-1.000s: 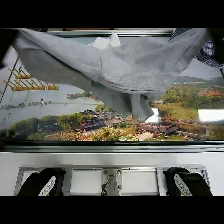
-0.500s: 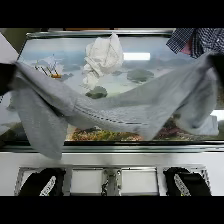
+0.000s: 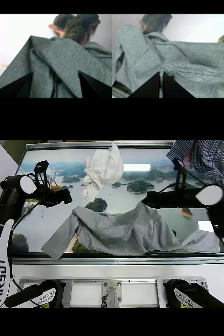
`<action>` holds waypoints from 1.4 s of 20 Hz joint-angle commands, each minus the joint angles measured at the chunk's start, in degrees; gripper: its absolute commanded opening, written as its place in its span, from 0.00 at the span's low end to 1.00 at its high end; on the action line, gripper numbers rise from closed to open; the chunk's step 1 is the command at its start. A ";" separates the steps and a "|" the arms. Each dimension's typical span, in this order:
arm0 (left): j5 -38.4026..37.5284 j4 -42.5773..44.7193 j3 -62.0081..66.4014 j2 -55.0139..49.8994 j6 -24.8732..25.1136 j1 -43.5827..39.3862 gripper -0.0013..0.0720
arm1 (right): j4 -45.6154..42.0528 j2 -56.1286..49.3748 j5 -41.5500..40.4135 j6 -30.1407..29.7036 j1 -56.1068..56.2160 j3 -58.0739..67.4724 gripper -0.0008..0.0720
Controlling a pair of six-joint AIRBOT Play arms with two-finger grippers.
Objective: Fold the clothes and pants, and hang the long-sleeved shirts on hangers.
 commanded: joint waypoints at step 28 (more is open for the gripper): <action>-2.23 31.74 0.61 -14.05 -35.95 -45.64 0.53 | -10.27 -1.27 -7.72 7.02 0.57 -0.85 0.04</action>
